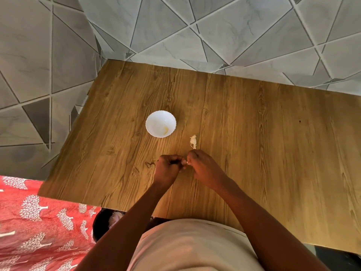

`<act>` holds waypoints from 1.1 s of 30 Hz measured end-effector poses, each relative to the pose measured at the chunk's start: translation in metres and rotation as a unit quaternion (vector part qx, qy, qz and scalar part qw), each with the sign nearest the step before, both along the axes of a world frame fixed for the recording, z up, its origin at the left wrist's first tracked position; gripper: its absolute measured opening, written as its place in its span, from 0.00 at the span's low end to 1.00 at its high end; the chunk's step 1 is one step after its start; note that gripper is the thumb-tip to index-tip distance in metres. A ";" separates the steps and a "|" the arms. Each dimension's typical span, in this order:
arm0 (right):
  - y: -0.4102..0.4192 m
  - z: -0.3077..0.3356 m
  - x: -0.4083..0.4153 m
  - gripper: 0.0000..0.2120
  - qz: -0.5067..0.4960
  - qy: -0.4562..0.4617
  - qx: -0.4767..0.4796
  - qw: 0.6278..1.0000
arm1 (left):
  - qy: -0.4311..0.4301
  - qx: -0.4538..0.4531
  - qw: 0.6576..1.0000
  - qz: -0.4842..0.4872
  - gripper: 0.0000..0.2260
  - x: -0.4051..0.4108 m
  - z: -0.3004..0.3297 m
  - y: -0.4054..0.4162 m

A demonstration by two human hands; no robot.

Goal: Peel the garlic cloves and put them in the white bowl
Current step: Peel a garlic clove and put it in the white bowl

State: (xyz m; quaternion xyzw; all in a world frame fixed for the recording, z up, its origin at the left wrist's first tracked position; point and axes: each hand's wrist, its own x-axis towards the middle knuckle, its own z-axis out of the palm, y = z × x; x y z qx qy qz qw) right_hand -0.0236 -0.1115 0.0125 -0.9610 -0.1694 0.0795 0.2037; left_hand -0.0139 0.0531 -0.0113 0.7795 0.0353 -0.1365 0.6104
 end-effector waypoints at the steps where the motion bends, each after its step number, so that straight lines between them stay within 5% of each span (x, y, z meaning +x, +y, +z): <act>1: 0.000 0.000 0.001 0.12 0.003 -0.020 0.000 1.000 | 0.012 -0.013 1.000 0.006 0.08 0.000 0.001 0.000; 4: 0.000 -0.002 0.005 0.05 -0.075 0.060 0.131 0.987 | -0.008 -0.030 1.000 -0.003 0.06 -0.001 0.007 0.002; 7: -0.001 -0.003 0.007 0.11 -0.172 0.205 0.286 0.920 | -0.046 -0.025 0.998 -0.036 0.05 0.001 0.011 0.007; 9: -0.001 -0.003 0.007 0.12 -0.172 0.227 0.307 0.908 | -0.037 -0.020 0.998 -0.047 0.06 0.003 0.012 0.010; 14: -0.001 0.003 0.009 0.08 -0.007 0.078 0.114 0.990 | 0.090 -0.023 0.996 -0.019 0.10 0.005 0.015 0.009; 20: 0.001 0.007 0.010 0.12 0.113 -0.050 -0.073 0.990 | 0.143 0.000 0.990 -0.011 0.08 0.015 0.014 0.011; 25: -0.006 0.002 0.013 0.10 0.079 -0.027 -0.049 0.995 | 0.123 0.066 0.990 -0.011 0.08 0.019 0.012 0.012; 29: -0.017 -0.002 0.014 0.02 -0.001 0.029 -0.005 1.000 | 0.130 0.002 0.991 0.006 0.03 0.016 0.015 0.019; 33: -0.013 -0.006 0.011 0.04 -0.036 0.043 0.015 0.998 | 0.130 -0.006 0.991 -0.022 0.02 0.012 0.013 0.022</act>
